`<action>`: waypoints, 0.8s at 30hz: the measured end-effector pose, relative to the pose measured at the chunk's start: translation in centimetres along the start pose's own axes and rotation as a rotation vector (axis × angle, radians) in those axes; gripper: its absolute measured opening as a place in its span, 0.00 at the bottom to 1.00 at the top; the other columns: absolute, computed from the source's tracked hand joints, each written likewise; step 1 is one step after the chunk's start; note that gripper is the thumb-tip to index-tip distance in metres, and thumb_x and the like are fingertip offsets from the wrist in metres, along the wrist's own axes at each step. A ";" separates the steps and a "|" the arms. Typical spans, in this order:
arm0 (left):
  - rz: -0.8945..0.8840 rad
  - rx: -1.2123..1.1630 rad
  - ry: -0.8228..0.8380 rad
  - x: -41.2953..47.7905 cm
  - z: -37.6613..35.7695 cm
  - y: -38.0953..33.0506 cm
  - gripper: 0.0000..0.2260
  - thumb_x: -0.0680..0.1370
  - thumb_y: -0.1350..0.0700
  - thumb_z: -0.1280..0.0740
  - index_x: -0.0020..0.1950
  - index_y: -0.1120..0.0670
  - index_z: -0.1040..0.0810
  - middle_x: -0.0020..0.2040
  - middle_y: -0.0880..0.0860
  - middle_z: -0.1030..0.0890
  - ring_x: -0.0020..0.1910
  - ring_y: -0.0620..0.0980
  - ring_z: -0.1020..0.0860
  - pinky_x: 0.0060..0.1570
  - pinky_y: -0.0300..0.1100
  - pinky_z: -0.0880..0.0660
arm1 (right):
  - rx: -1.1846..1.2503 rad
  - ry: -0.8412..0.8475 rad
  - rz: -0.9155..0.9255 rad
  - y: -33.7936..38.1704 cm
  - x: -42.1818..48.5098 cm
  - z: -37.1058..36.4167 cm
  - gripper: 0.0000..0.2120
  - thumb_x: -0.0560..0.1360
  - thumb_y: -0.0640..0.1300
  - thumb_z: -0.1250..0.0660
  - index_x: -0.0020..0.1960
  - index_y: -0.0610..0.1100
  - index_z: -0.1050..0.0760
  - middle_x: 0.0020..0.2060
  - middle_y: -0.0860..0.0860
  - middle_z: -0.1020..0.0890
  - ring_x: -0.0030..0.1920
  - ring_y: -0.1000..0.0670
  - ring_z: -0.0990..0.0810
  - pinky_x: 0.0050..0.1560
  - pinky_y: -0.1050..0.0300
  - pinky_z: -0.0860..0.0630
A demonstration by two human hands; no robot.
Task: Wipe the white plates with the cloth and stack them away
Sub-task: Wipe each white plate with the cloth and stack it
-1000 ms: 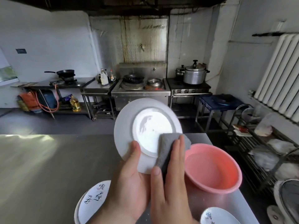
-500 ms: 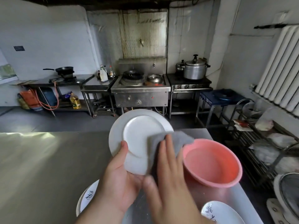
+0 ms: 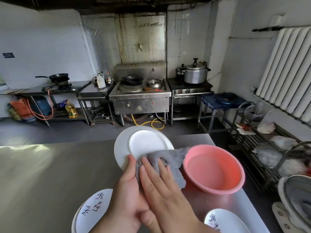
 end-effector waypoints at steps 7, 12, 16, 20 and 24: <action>0.023 0.066 0.092 1.2 -0.4 4.8 0.26 0.88 0.43 0.46 0.77 0.59 0.27 0.78 0.61 0.29 0.78 0.61 0.30 0.78 0.58 0.35 | 0.267 -0.148 -0.287 -8.5 -3.7 2.9 0.26 0.87 0.56 0.53 0.82 0.47 0.39 0.84 0.52 0.42 0.85 0.47 0.50 0.83 0.47 0.52; 0.244 0.148 0.140 2.1 -1.4 9.9 0.19 0.82 0.53 0.35 0.70 0.62 0.20 0.72 0.64 0.23 0.69 0.65 0.22 0.61 0.61 0.20 | 0.611 -0.178 -0.873 -15.3 -10.3 4.5 0.22 0.83 0.62 0.44 0.76 0.64 0.30 0.70 0.72 0.26 0.70 0.69 0.30 0.73 0.59 0.31; 0.402 0.289 0.032 3.6 -0.1 14.3 0.24 0.79 0.54 0.32 0.71 0.66 0.23 0.70 0.67 0.22 0.71 0.68 0.24 0.75 0.61 0.34 | 0.305 0.060 -1.035 -19.4 -16.9 6.2 0.16 0.83 0.61 0.39 0.42 0.57 0.21 0.39 0.69 0.18 0.42 0.67 0.21 0.41 0.69 0.28; 0.421 0.517 -0.006 6.0 2.0 18.4 0.28 0.73 0.56 0.28 0.72 0.63 0.23 0.65 0.65 0.18 0.68 0.64 0.21 0.76 0.61 0.35 | 0.334 0.373 -1.129 -23.2 -23.2 6.4 0.24 0.82 0.63 0.38 0.39 0.44 0.32 0.32 0.56 0.28 0.33 0.59 0.30 0.38 0.57 0.35; 0.344 0.759 -0.029 8.0 2.8 21.8 0.21 0.76 0.65 0.29 0.69 0.63 0.22 0.59 0.63 0.14 0.61 0.61 0.17 0.68 0.55 0.26 | 0.363 0.564 -1.179 -24.7 -27.5 6.0 0.22 0.81 0.65 0.37 0.40 0.48 0.31 0.35 0.56 0.28 0.36 0.59 0.30 0.42 0.57 0.34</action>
Point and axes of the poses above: each hand's wrist, its own x-axis towards the middle knuckle, its own z-axis out of the back of the hand, y = z × x, the point moved 4 cm from there along x, towards the middle knuckle
